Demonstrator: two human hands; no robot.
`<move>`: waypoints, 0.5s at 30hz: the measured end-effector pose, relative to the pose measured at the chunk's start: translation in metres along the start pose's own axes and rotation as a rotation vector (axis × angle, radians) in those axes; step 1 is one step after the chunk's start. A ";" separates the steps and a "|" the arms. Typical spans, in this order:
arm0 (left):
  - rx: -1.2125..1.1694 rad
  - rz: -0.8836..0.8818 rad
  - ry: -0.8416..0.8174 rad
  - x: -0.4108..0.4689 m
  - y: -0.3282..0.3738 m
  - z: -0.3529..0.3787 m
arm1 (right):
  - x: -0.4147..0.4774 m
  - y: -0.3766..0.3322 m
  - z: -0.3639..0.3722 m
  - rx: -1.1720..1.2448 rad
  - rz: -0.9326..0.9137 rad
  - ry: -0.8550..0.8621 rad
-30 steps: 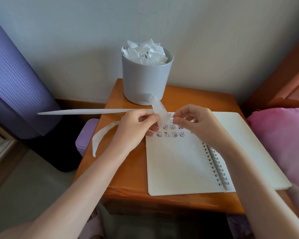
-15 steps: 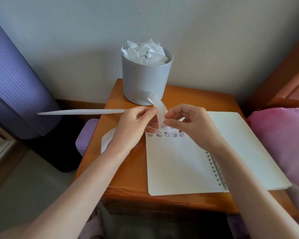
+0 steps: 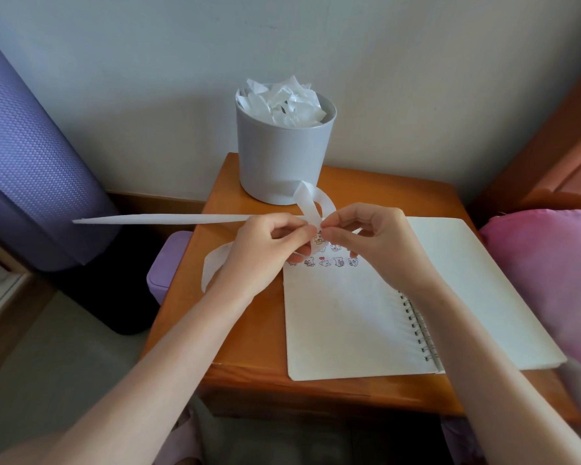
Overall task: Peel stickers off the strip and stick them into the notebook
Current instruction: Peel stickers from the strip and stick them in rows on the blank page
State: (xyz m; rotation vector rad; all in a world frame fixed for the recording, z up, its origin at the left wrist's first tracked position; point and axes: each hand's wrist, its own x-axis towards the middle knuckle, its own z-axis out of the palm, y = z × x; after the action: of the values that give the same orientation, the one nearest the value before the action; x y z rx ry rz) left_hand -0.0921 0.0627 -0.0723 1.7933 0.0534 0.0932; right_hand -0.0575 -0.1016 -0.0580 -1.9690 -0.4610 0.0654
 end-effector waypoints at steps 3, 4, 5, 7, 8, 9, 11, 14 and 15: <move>0.014 0.018 0.007 0.000 0.000 0.000 | 0.000 0.001 0.001 0.006 0.000 0.001; 0.016 0.024 0.006 0.000 0.000 0.000 | 0.000 0.001 0.001 0.007 -0.002 0.004; 0.013 0.030 0.005 0.000 0.000 0.000 | 0.000 0.001 0.001 0.008 -0.006 0.007; -0.001 0.034 0.002 -0.001 0.001 0.000 | 0.000 0.001 0.002 0.007 -0.013 0.011; -0.002 0.034 0.000 -0.001 0.001 0.000 | 0.000 0.001 0.002 0.004 -0.016 0.012; -0.001 0.035 -0.003 -0.001 0.001 0.000 | 0.000 0.001 0.001 0.002 -0.019 0.012; -0.002 0.030 -0.006 -0.002 0.002 0.000 | 0.000 0.001 0.001 -0.001 -0.025 0.010; -0.003 0.022 -0.002 -0.001 0.001 0.001 | 0.000 0.001 0.002 -0.005 -0.033 0.010; -0.002 0.020 -0.001 -0.001 0.001 0.001 | 0.000 0.001 0.002 -0.003 -0.035 0.013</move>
State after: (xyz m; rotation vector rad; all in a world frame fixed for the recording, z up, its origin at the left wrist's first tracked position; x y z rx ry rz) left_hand -0.0930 0.0615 -0.0711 1.7920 0.0348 0.1070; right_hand -0.0574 -0.1005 -0.0600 -1.9631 -0.4868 0.0300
